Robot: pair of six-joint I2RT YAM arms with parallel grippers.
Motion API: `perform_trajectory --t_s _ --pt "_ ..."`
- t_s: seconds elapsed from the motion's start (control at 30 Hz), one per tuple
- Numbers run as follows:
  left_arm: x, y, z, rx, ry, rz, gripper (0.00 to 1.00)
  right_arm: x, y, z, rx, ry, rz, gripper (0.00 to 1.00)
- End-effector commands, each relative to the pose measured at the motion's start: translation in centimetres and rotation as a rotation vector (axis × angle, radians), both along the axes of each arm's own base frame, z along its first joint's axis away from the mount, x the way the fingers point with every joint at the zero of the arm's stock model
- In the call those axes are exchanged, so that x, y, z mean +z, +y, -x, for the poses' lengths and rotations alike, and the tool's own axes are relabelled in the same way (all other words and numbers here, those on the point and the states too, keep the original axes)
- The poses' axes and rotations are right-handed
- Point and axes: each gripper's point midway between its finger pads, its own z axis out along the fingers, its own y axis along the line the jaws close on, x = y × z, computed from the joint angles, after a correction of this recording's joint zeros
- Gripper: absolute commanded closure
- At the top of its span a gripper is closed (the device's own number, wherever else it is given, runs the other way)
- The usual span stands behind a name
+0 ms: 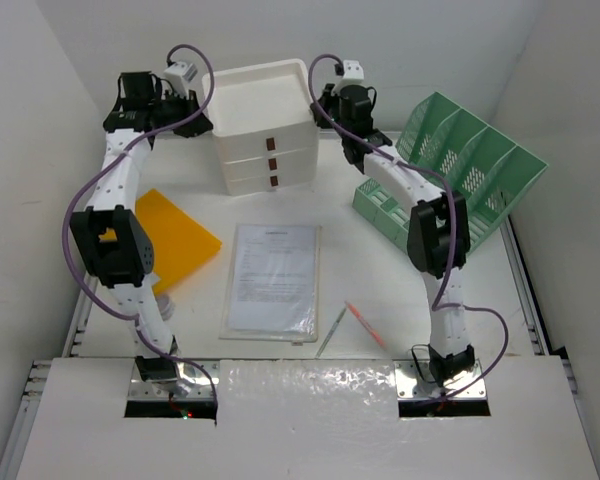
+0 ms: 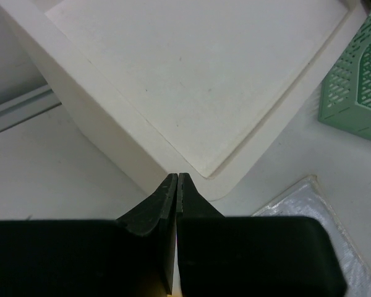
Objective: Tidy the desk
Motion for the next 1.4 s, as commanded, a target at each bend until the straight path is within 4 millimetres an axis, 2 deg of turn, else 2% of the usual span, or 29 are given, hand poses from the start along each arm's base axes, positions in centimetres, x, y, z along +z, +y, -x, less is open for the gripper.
perform_trajectory --t_s 0.0,0.03,0.07,0.1,0.13,0.23,0.27,0.37,0.43,0.47,0.57,0.63,0.67,0.7,0.73,0.77,0.8,0.83,0.9,1.03,1.1,1.23,1.37 --pt "-2.1 -2.2 3.1 -0.071 0.113 0.021 1.0 -1.9 1.6 4.4 0.097 0.11 0.038 1.0" --pt "-1.3 -2.4 3.6 -0.079 0.101 0.025 1.0 -0.1 1.4 5.1 0.099 0.085 0.016 1.0" --pt "-1.6 -2.4 4.0 -0.083 0.105 0.026 1.0 0.4 1.2 5.5 0.099 0.078 0.012 1.0" --pt "-1.6 -2.5 4.3 -0.086 0.105 0.03 1.0 -0.5 0.9 6.2 0.098 0.097 0.018 1.0" --pt "-1.7 -2.5 4.7 -0.087 0.107 0.031 1.0 1.1 0.6 6.7 0.093 0.071 0.002 1.0" --pt "-1.4 -2.6 4.7 -0.084 0.103 0.04 1.0 1.9 0.0 7.0 0.077 0.07 0.019 1.0" --pt "-1.2 -2.7 4.7 -0.086 0.104 0.045 1.0 3.1 0.1 6.9 0.082 0.057 0.014 1.0" --pt "-0.2 -2.9 4.7 -0.09 0.091 0.059 1.0 3.7 0.4 7.1 0.096 0.078 0.0 1.0" --pt "1.2 -2.7 4.6 -0.079 0.059 0.056 1.0 4.0 0.2 7.0 0.08 0.092 0.005 1.0" --pt "1.7 -2.6 4.4 -0.068 0.042 0.045 1.0 3.5 -0.1 7.0 0.069 0.116 0.031 1.0" --pt "4.2 -1.3 3.0 0.015 -0.058 0.002 1.0 3.0 -0.7 6.2 0.036 0.116 0.083 0.73" --pt "6.0 -0.5 1.7 0.069 -0.127 -0.007 0.92 2.6 -1.0 5.4 0.019 0.105 0.119 0.59" --pt "6.7 -0.1 1.2 0.098 -0.151 -0.019 0.89 3.5 -1.1 4.8 0.005 0.08 0.121 0.56" --pt "7.4 0.1 0.5 0.112 -0.171 -0.012 0.8 1.7 -0.9 4.1 0.001 0.104 0.15 0.53" --pt "7.8 0.2 -0.1 0.124 -0.193 -0.012 0.75 3.0 -0.7 3.4 -0.004 0.077 0.14 0.49" --pt "8.1 0.4 -0.6 0.14 -0.201 -0.009 0.71 2.7 -0.7 2.8 -0.013 0.079 0.144 0.48" --pt "7.9 0.5 -1.5 0.149 -0.199 0.004 0.62 0.3 -0.4 2.1 -0.019 0.119 0.163 0.48" --pt "7.9 0.5 -2.1 0.153 -0.206 0.009 0.57 0.6 -0.4 1.6 -0.029 0.108 0.156 0.48" --pt "7.1 0.4 -3.7 0.159 -0.201 0.029 0.49 -1.0 -0.8 0.7 -0.069 0.12 0.168 0.53" --pt "5.8 -0.5 -5.6 0.129 -0.187 0.063 0.4 -3.6 -1.7 0.4 -0.12 0.148 0.198 0.55" --pt "4.7 -1.0 -6.5 0.127 -0.171 0.065 0.39 -4.3 -1.8 0.5 -0.125 0.159 0.211 0.59" --pt "2.0 -0.5 -7.8 0.191 -0.132 0.017 0.38 -5.9 -1.9 0.8 -0.114 0.193 0.227 0.65" --pt "-2.2 0.3 -8.2 0.244 -0.052 -0.033 0.44 -6.9 -1.4 1.3 -0.094 0.223 0.226 0.68"
